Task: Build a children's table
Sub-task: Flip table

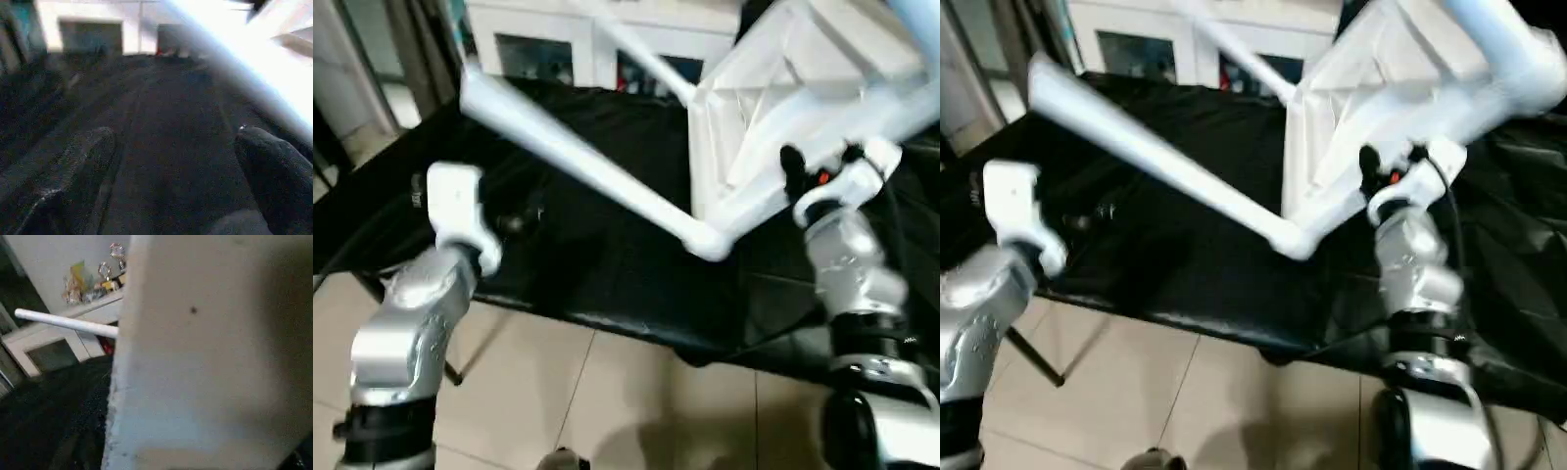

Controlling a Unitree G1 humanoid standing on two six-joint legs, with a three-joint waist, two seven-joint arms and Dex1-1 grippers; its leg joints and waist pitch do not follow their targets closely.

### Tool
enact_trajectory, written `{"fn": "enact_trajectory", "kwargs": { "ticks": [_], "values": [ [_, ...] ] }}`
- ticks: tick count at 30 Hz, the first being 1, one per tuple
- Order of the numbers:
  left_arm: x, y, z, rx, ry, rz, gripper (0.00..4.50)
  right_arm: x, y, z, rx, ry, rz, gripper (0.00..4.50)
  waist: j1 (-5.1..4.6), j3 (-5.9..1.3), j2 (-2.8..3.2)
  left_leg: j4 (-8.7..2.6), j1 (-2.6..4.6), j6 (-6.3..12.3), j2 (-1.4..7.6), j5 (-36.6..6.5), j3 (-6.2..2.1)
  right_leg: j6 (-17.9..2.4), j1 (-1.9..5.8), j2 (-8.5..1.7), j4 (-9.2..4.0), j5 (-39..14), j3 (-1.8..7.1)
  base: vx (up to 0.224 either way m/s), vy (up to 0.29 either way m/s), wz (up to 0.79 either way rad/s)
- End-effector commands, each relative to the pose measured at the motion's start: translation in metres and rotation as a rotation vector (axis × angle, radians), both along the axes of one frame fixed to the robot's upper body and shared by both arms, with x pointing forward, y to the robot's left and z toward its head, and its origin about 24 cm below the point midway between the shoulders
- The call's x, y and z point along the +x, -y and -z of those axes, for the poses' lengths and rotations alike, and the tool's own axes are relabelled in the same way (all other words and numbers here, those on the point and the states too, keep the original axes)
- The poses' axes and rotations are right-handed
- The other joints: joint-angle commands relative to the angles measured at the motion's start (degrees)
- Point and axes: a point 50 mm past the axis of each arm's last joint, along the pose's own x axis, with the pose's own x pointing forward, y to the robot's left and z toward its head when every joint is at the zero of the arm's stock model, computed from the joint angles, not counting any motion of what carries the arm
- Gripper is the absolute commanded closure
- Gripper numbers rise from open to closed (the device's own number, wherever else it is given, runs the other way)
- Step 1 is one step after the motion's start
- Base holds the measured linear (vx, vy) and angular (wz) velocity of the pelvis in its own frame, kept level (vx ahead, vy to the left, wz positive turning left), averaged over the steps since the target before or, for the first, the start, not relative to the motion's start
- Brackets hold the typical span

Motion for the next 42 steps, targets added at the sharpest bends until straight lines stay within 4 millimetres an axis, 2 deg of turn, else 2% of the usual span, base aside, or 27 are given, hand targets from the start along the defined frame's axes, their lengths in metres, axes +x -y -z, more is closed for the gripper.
{"fn": "enact_trajectory", "kwargs": {
  "ticks": [1,6,8,9,10,11,13,15,16,17,18,20,21,23,26,27,28,30,31,38,39,40,42],
  "values": [
    [0.001,0.008,-0.028,0.085,0.121,0.046,0.0,-0.004,0.008,-0.015,-0.139,-0.011,0.059,2.44,-0.38,-4.26,-0.44,-4.15,2.28,-1.83,3.16,-10.86,-1.71,-4.01,2.23,-4.26,-4.97,-10.16,3.56,0.0,0.0,0.0],
    [0.001,0.016,-0.047,0.185,0.196,0.108,0.0,-0.008,0.016,-0.024,-0.203,-0.031,0.109,2.46,-0.36,-4.3,-0.51,-3.91,2.26,-2.12,3.03,-10.47,-1.55,-4.59,2.2,-4.42,-4.82,-9.26,3.6,0.0,0.0,0.0],
    [-0.002,0.027,-0.051,0.362,0.217,0.218,0.0,-0.01,0.019,-0.03,-0.305,-0.051,0.135,2.49,-0.09,-4.38,-0.75,-3.84,2.3,-2.0,3.02,-9.3,-1.54,-4.15,2.11,-4.18,-4.71,-8.73,3.57,0.0,0.0,0.0],
    [-0.003,0.031,-0.05,0.419,0.213,0.262,0.0,-0.011,0.02,-0.031,-0.336,-0.059,0.138,2.5,0.18,-4.44,-0.59,-3.82,2.36,-1.86,3.01,-9.07,-1.62,-3.79,2.08,-4.21,-4.66,-9.0,3.57,0.0,0.0,0.0],
    [-0.004,0.034,-0.049,0.452,0.208,0.288,0.0,-0.011,0.02,-0.032,-0.354,-0.063,0.14,2.5,0.02,-4.41,-0.73,-3.84,2.33,-2.01,3.09,-8.58,-1.54,-3.76,2.04,-4.15,-4.41,-8.53,3.62,0.0,0.0,0.0],
    [-0.005,0.036,-0.047,0.492,0.201,0.319,0.0,-0.011,0.02,-0.034,-0.378,-0.062,0.146,2.5,0.17,-4.39,-0.62,-3.76,2.5,-2.47,3.06,-8.72,-1.4,-4.19,1.9,-4.26,-4.43,-8.36,3.66,0.0,0.0,0.0],
    [-0.006,0.041,-0.047,0.529,0.204,0.366,0.0,-0.012,0.017,-0.038,-0.436,-0.061,0.143,2.52,0.21,-4.41,-0.64,-3.83,2.19,-2.81,3.07,-8.13,-1.54,-4.67,2.17,-4.4,-4.23,-7.58,3.63,0.0,0.0,0.0],
    [-0.004,0.045,-0.049,0.519,0.218,0.375,0.0,-0.011,0.014,-0.041,-0.452,-0.066,0.13,2.53,0.05,-4.45,-0.72,-3.76,2.17,-2.91,2.98,-8.15,-1.44,-4.89,2.33,-4.37,-4.1,-6.58,3.69,0.0,0.0,0.0],
    [-0.002,0.048,-0.054,0.538,0.249,0.38,0.0,-0.01,0.011,-0.043,-0.474,-0.073,0.112,2.54,-0.06,-4.43,-0.95,-3.75,2.05,-2.7,2.91,-7.94,-1.47,-4.98,2.47,-4.33,-4.11,-6.3,3.68,0.0,0.0,0.0],
    [-0.001,0.05,-0.057,0.554,0.265,0.382,0.0,-0.01,0.01,-0.044,-0.486,-0.077,0.105,2.54,-0.05,-4.47,-0.87,-3.68,2.13,-2.6,2.9,-7.84,-1.4,-5.15,2.41,-4.38,-4.05,-5.87,3.72,0.0,0.0,0.0],
    [0.0,0.052,-0.06,0.574,0.283,0.39,0.0,-0.009,0.008,-0.044,-0.512,-0.083,0.095,2.54,-0.13,-4.39,-1.18,-3.74,1.99,-2.45,2.9,-7.79,-1.42,-5.11,2.52,-4.38,-4.18,-6.04,3.7,0.0,0.0,0.0],
    [0.002,0.057,-0.067,0.637,0.332,0.41,0.0,-0.008,0.004,-0.044,-0.539,-0.084,0.074,2.54,-0.06,-4.38,-1.17,-3.67,2.01,-2.24,2.87,-7.99,-1.44,-4.8,2.56,-4.47,-4.35,-7.11,3.71,0.0,0.0,0.0],
    [0.002,0.061,-0.072,0.695,0.382,0.423,0.0,-0.008,0.001,-0.043,-0.535,-0.081,0.055,2.19,-0.22,-4.38,-1.24,-3.66,1.89,-2.24,2.88,-7.74,-1.44,-4.94,2.7,-4.58,-4.19,-6.98,3.74,0.0,0.0,0.0],
    [0.003,0.069,-0.079,0.771,0.482,0.433,0.0,-0.006,-0.005,-0.04,-0.535,-0.074,0.031,1.85,-0.31,-4.42,-1.52,-3.54,1.87,-1.85,2.91,-7.06,-1.38,-4.7,2.63,-4.53,-4.27,-6.86,3.77,0.0,0.0,0.0],
    [0.003,0.077,-0.089,0.777,0.572,0.428,0.0,-0.006,-0.009,-0.04,-0.548,-0.051,0.026,1.62,-0.49,-4.59,-1.33,-3.49,1.91,-2.06,3.0,-5.92,-1.41,-5.46,2.65,-4.57,-3.88,-5.28,3.71,0.0,0.0,0.0],
    [0.002,0.081,-0.094,0.778,0.617,0.432,0.0,-0.006,-0.012,-0.041,-0.556,-0.024,0.021,1.5,-0.66,-4.61,-1.63,-3.47,1.84,-2.04,3.0,-5.59,-1.37,-6.04,2.8,-4.56,-3.71,-4.13,3.68,0.0,0.0,0.0],
    [0.001,0.086,-0.099,0.779,0.663,0.446,0.0,-0.007,-0.015,-0.041,-0.558,0.014,0.014,1.43,-0.73,-4.61,-1.52,-3.48,1.79,-1.9,3.01,-5.7,-1.44,-6.39,2.83,-4.69,-3.66,-3.86,3.65,0.0,0.0,0.0],
    [0.0,0.089,-0.102,0.782,0.693,0.455,0.0,-0.008,-0.016,-0.041,-0.553,0.038,0.008,1.37,-1.01,-4.57,-1.69,-3.45,1.73,-1.68,3.01,-5.65,-1.43,-6.88,2.93,-4.76,-3.56,-3.27,3.63,0.0,0.0,0.0],
    [0.0,0.092,-0.109,0.8,0.751,0.428,0.0,-0.011,-0.017,-0.038,-0.545,0.078,0.013,1.2,-1.11,-4.5,-1.88,-3.42,1.72,-1.46,3.02,-5.91,-1.37,-6.86,2.9,-4.76,-3.67,-3.23,3.65,0.0,0.0,0.0],
    [0.005,0.09,-0.125,0.887,0.875,0.359,0.0,-0.019,-0.019,-0.029,-0.554,0.154,0.028,0.59,-1.11,-4.44,-1.75,-3.41,1.99,-1.35,3.08,-7.79,-1.35,-6.48,2.71,-4.71,-3.99,-5.16,3.74,0.0,0.0,0.0],
    [0.007,0.09,-0.126,0.912,0.879,0.349,0.0,-0.021,-0.02,-0.026,-0.55,0.164,0.026,0.59,-1.11,-4.46,-1.47,-3.48,1.93,-1.42,3.1,-7.88,-1.47,-6.45,2.79,-4.78,-3.94,-5.34,3.72,0.0,0.0,0.0],
    [0.009,0.089,-0.126,0.931,0.88,0.343,0.0,-0.022,-0.02,-0.023,-0.55,0.168,0.025,0.59,-1.14,-4.49,-1.45,-3.5,2.02,-1.56,3.16,-8.25,-1.5,-6.25,2.67,-4.7,-4.02,-5.57,3.71,0.0,0.0,0.0],
    [0.011,0.089,-0.127,0.94,0.878,0.342,0.0,-0.023,-0.02,-0.02,-0.547,0.173,0.022,0.22,-1.17,-4.52,-1.35,-3.57,2.01,-1.68,3.19,-8.1,-1.61,-6.61,2.76,-4.68,-3.82,-4.56,3.66,0.0,0.0,0.0]
  ]
}}
